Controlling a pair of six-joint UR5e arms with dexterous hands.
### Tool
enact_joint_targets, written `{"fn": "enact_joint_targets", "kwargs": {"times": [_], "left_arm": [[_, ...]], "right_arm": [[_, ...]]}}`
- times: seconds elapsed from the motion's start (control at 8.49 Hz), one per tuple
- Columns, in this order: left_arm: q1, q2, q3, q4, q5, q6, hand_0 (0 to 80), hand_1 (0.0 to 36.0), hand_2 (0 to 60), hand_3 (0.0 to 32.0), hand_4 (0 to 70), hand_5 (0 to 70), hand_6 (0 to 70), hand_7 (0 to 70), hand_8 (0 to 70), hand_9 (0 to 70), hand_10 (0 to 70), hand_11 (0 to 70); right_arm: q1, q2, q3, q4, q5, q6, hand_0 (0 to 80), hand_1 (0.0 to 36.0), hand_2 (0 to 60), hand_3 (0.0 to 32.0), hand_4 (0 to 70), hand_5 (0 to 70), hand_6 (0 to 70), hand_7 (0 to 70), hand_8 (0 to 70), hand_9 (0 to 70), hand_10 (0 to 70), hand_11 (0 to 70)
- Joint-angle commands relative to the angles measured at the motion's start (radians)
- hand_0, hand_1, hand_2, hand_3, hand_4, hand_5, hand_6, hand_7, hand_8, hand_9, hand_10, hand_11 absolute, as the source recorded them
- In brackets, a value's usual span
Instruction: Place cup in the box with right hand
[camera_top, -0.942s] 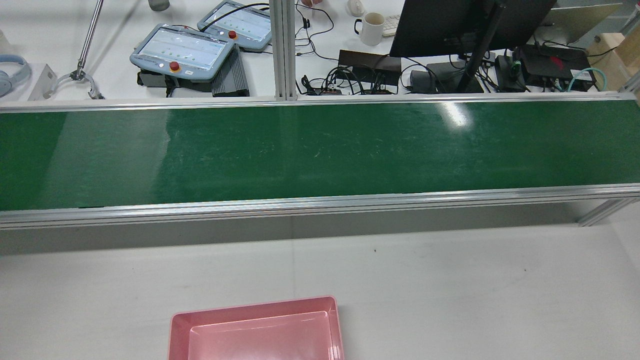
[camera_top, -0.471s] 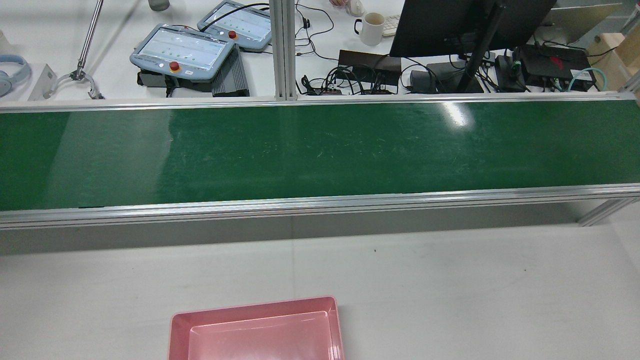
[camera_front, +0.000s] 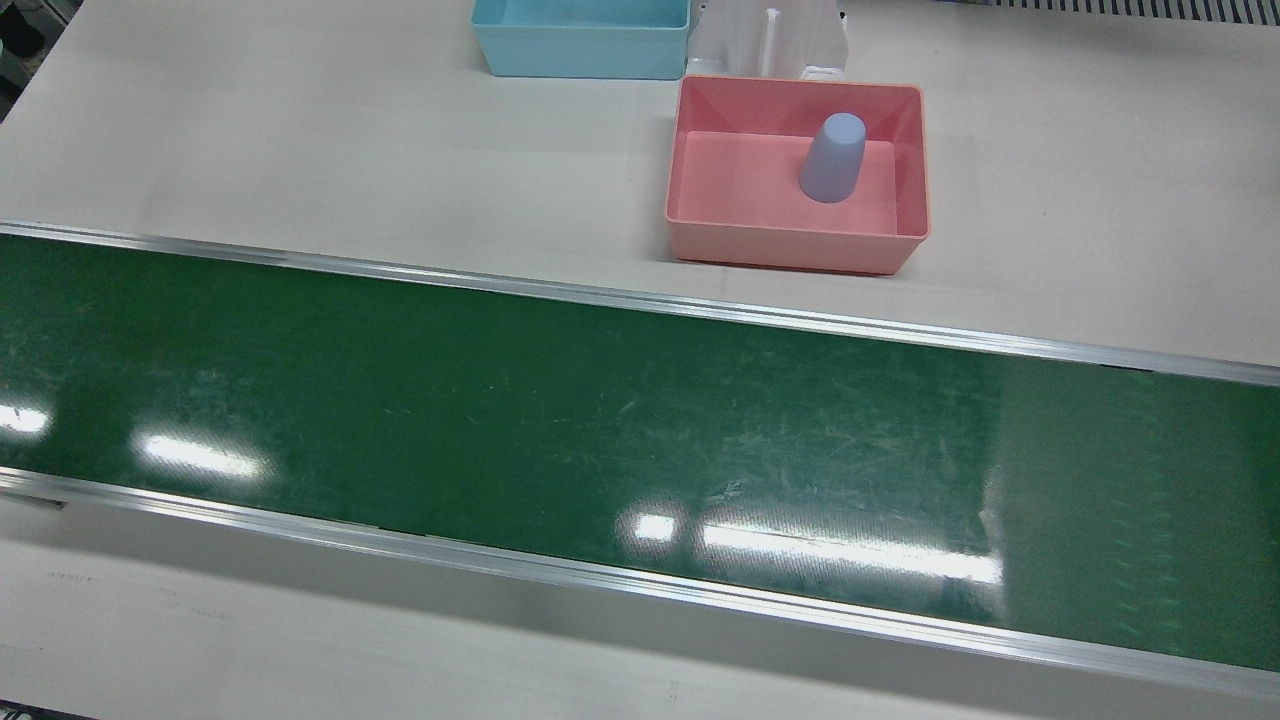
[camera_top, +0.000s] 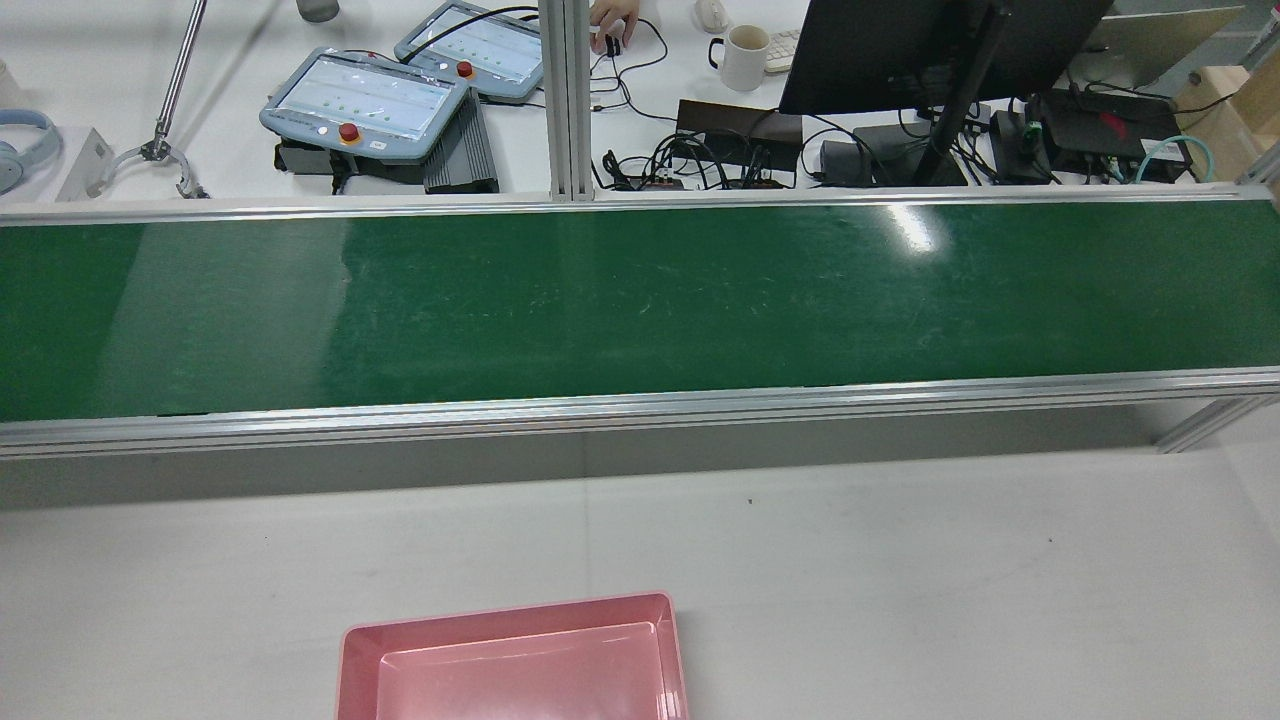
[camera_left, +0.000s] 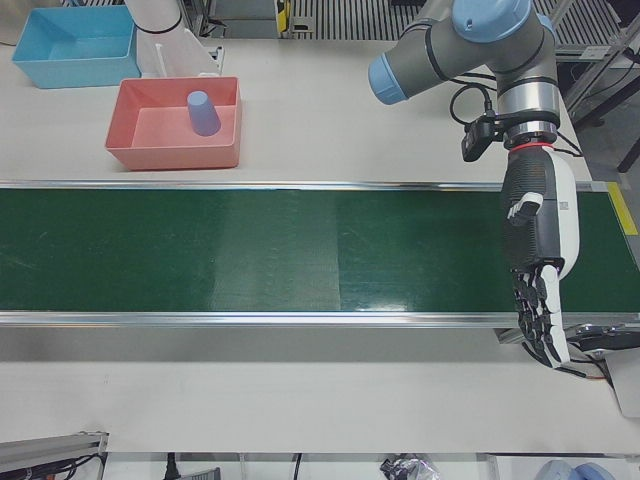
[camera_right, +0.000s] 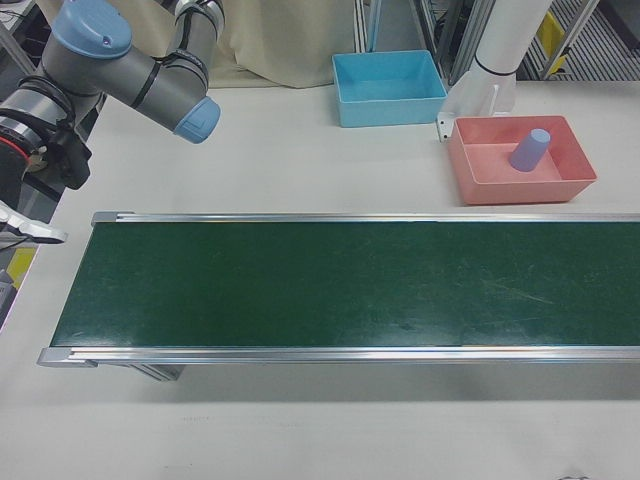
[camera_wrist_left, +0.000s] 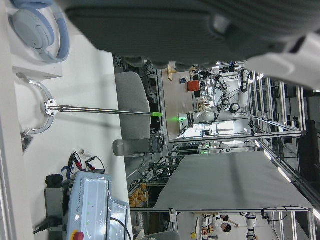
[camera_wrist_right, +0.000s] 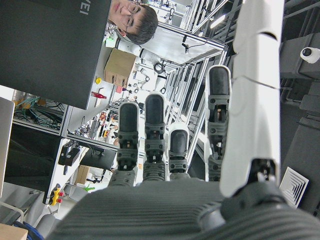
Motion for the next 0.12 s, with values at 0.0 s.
{"fn": "enact_joint_targets", "kwargs": {"times": [0.0], "left_arm": [[0.000,0.000,-0.002,0.000,0.000,0.000,0.0,0.0,0.0,0.0,0.0,0.0,0.0,0.0,0.0,0.0,0.0,0.0]], "right_arm": [[0.008,0.011,0.005,-0.004,-0.002,0.001,60.6,25.9,21.6,0.0,57.0,9.9,18.0,70.0,27.1,32.0,10.3,15.9]]}}
